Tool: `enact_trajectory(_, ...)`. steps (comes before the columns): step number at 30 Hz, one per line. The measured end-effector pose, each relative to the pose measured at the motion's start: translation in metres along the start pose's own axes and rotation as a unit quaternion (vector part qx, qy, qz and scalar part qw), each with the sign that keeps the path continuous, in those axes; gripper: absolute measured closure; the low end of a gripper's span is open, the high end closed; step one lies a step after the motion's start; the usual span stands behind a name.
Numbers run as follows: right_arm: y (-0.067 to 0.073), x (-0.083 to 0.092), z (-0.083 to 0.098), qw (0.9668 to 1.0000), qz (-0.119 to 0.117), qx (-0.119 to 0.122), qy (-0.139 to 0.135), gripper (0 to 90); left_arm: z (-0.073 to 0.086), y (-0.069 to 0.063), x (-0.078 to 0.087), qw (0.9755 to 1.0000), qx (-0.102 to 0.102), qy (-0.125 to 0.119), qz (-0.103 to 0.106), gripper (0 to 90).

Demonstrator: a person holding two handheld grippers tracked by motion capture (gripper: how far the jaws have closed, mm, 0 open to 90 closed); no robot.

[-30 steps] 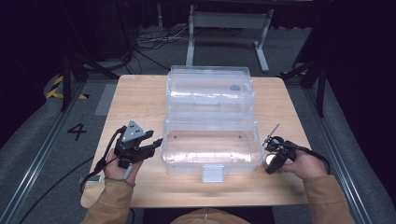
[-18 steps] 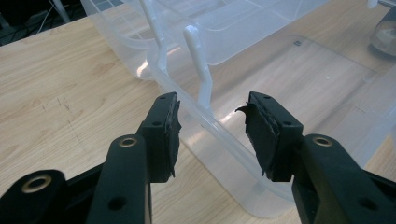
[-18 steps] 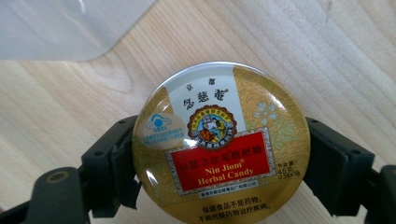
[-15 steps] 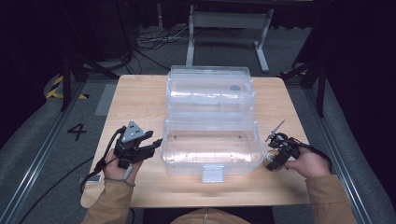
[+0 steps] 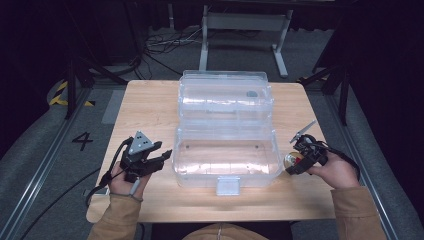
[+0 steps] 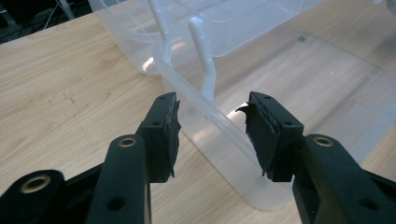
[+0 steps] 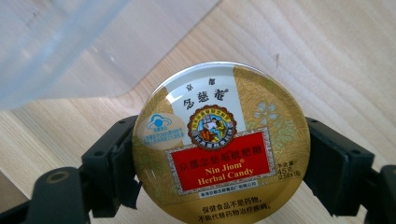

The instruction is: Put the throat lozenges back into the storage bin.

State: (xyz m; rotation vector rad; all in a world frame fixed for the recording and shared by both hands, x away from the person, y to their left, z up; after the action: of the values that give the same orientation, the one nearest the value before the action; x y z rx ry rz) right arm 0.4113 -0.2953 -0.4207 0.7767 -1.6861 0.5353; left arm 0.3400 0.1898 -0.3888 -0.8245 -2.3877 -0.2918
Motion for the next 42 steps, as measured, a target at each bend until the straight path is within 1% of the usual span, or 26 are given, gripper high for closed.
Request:
enact_trajectory(5,-0.001,0.011,-0.003,0.9997,0.003,-0.002,-0.025,20.4,0.003,0.001,0.004,1.0,0.005,-0.004,-0.006,53.8)
enact_trajectory(7,-0.001,0.016,-0.005,0.9992,0.009,-0.003,-0.039,20.4,0.004,0.001,0.007,0.9999,0.003,-0.006,-0.01,53.7)
enact_trajectory(9,-0.001,0.02,-0.006,0.9988,0.009,-0.004,-0.047,20.4,0.005,0.0,0.009,0.9999,0.002,-0.008,-0.015,53.6)
enact_trajectory(13,-0.001,0.029,-0.009,0.9969,0.009,-0.004,-0.078,20.4,0.008,0.0,0.013,0.9997,0.004,-0.009,-0.025,53.6)
enact_trajectory(15,-0.001,0.033,-0.011,0.996,0.011,-0.006,-0.088,20.4,0.009,0.0,0.014,0.9996,0.006,-0.009,-0.026,53.6)
enact_trajectory(17,-0.001,0.034,-0.012,0.9957,0.013,-0.006,-0.092,20.5,0.01,0.001,0.015,0.9996,0.008,-0.009,-0.027,53.6)
enact_trajectory(19,0.001,0.038,-0.013,0.9944,0.017,-0.007,-0.104,20.5,0.011,0.001,0.016,0.9995,0.009,-0.01,-0.03,53.6)
enact_trajectory(20,0.001,0.038,-0.013,0.9944,0.017,-0.007,-0.104,20.5,0.011,0.001,0.016,0.9995,0.009,-0.01,-0.03,53.6)
enact_trajectory(21,0.002,0.041,-0.014,0.9935,0.014,-0.006,-0.113,20.5,0.011,0.0,0.016,0.9994,0.008,-0.008,-0.033,53.6)
enact_trajectory(25,0.004,0.047,-0.016,0.9903,0.019,-0.001,-0.137,20.5,0.011,-0.001,0.015,0.9994,0.005,-0.006,-0.033,53.6)
enact_trajectory(26,0.004,0.047,-0.016,0.9903,0.019,-0.001,-0.137,20.5,0.011,-0.001,0.015,0.9994,0.005,-0.006,-0.033,53.5)
enact_trajectory(27,0.005,0.048,-0.016,0.9895,0.018,-0.002,-0.143,20.5,0.011,-0.001,0.016,0.9994,0.006,-0.006,-0.034,53.5)
enact_trajectory(28,0.006,0.05,-0.016,0.9884,0.017,0.001,-0.151,20.5,0.011,-0.001,0.016,0.9994,0.007,-0.008,-0.033,53.5)
enact_trajectory(29,0.008,0.054,-0.017,0.9864,0.013,0.004,-0.164,20.5,0.011,0.0,0.017,0.9994,0.008,-0.01,-0.032,53.5)
enact_trajectory(30,0.008,0.054,-0.017,0.9864,0.013,0.004,-0.164,20.5,0.011,0.0,0.017,0.9994,0.008,-0.01,-0.032,53.5)
enact_trajectory(31,0.01,0.056,-0.017,0.985,0.015,0.007,-0.172,20.5,0.011,-0.001,0.017,0.9994,0.008,-0.01,-0.032,53.4)
enact_trajectory(32,0.01,0.056,-0.017,0.985,0.015,0.007,-0.172,20.5,0.011,-0.001,0.017,0.9994,0.008,-0.01,-0.032,53.4)
enact_trajectory(33,0.012,0.059,-0.017,0.9841,0.017,0.013,-0.176,20.4,0.011,-0.001,0.017,0.9994,0.007,-0.009,-0.033,53.4)
enact_trajectory(35,0.013,0.06,-0.018,0.9839,0.019,0.015,-0.177,20.5,0.01,-0.001,0.017,0.9993,0.003,-0.008,-0.035,53.4)
enact_trajectory(37,0.016,0.061,-0.018,0.9831,0.016,0.019,-0.181,20.5,0.01,-0.001,0.018,0.9993,0.007,-0.01,-0.035,53.2)
enact_trajectory(38,0.018,0.062,-0.019,0.9828,0.011,0.02,-0.183,20.5,0.01,-0.001,0.018,0.9993,0.007,-0.01,-0.036,53.0)
enact_trajectory(40,0.019,0.063,-0.02,0.9827,0.011,0.023,-0.184,20.5,0.01,-0.001,0.018,0.9993,0.008,-0.011,-0.036,53.0)
enact_trajectory(42,0.023,0.065,-0.021,0.9822,0.01,0.028,-0.185,20.5,0.01,-0.001,0.018,0.9993,0.006,-0.01,-0.035,53.0)
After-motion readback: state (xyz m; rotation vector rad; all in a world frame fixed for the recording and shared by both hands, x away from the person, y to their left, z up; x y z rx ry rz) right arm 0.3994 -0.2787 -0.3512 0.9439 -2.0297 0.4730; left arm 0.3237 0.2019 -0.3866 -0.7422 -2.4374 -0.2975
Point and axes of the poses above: each handheld gripper's, and its own axes: x roughly backward along the jaws, z roughly out of its underside, y roughly to its left, the point moved 1 cm from there along -x, roughly forward along the jaws, and after that the axes turned 1 degree about y, right-handed, at the moved point
